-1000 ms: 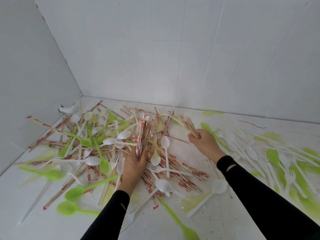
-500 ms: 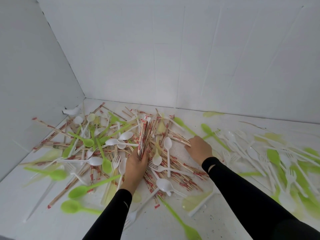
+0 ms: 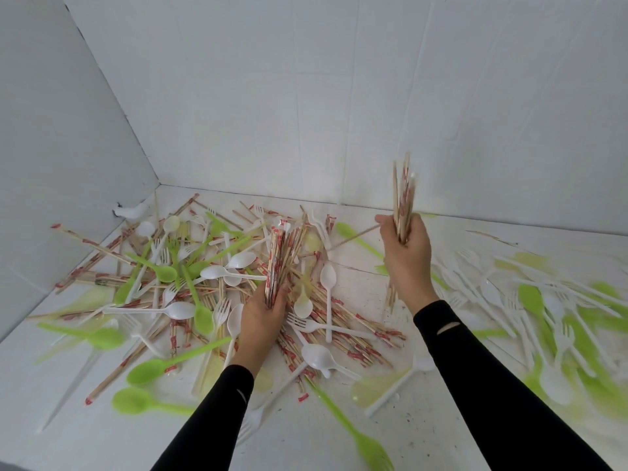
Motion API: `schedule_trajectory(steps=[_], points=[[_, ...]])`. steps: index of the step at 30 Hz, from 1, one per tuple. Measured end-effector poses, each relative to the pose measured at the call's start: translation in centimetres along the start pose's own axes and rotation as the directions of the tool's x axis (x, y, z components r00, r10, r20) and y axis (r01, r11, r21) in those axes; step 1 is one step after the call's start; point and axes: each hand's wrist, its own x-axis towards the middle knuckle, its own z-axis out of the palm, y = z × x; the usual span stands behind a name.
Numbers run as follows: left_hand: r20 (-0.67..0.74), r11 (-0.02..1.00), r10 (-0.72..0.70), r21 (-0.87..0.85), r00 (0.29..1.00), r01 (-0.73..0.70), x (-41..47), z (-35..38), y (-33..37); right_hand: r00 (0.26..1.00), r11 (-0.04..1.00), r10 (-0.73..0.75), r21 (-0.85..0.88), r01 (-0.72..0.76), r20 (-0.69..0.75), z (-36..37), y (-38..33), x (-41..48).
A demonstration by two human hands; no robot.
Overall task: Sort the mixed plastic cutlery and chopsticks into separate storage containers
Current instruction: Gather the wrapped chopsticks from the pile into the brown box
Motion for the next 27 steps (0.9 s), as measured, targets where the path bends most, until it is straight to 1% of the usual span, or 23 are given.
schedule_trajectory(steps=[2,6,7,9,12,14,16,18,20,21,22,24,25,27], points=[[0.003,1.0,0.0,0.002,1.0,0.0,0.0,0.0,-0.1,0.995,0.994,-0.1,-0.046,0.099,-0.01,0.2,-0.6,-0.4],[-0.001,1.0,0.006,0.024,1.0,-0.006,0.0,0.0,0.0,0.965,0.939,-0.256,-0.223,0.261,0.049,1.1,1.2,-1.1],[-0.001,1.0,0.007,0.026,1.0,-0.007,0.0,0.0,0.1,0.96,0.931,-0.272,-0.233,0.279,0.063,1.3,2.0,-1.4],[0.004,1.0,0.003,0.024,1.0,-0.003,0.0,0.0,0.2,0.962,0.935,-0.258,-0.229,0.272,0.088,1.6,3.3,-2.0],[0.001,0.999,-0.005,0.035,1.0,0.005,0.1,0.0,0.1,0.963,0.929,-0.187,-0.284,0.238,0.194,1.7,5.8,-2.6],[0.006,1.0,-0.012,0.018,1.0,0.012,0.1,0.1,0.0,0.946,0.909,-0.117,-0.351,0.224,0.302,1.4,7.2,-2.9],[0.003,1.0,-0.012,0.012,1.0,0.012,0.0,0.0,0.0,0.923,0.874,-0.057,-0.429,0.23,0.379,1.1,7.5,-3.0],[0.0,1.0,-0.012,0.012,1.0,0.012,0.0,0.0,0.0,0.915,0.845,-0.044,-0.473,0.248,0.401,1.0,6.8,-3.0],[-0.001,1.0,-0.018,0.009,1.0,0.018,0.1,0.1,0.0,0.918,0.824,-0.014,-0.516,0.234,0.395,1.1,6.1,-2.7],[-0.001,1.0,-0.019,0.007,1.0,0.019,0.1,0.1,0.0,0.915,0.809,0.043,-0.551,0.204,0.402,1.1,6.0,-2.5],[-0.003,1.0,-0.017,0.008,1.0,0.017,0.1,0.1,-0.1,0.899,0.785,0.131,-0.598,0.164,0.419,1.2,6.0,-2.4],[-0.007,1.0,-0.008,0.01,1.0,0.008,0.1,0.1,-0.1,0.825,0.72,0.325,-0.687,0.101,0.462,1.3,6.5,-2.7],[-0.008,1.0,-0.004,0.007,1.0,0.004,0.0,0.1,-0.1,0.79,0.697,0.389,-0.712,0.084,0.474,1.4,6.9,-3.1],[-0.012,1.0,0.004,0.014,1.0,-0.004,0.0,0.1,-0.1,0.765,0.691,0.42,-0.719,0.08,0.488,1.8,7.4,-3.9]])
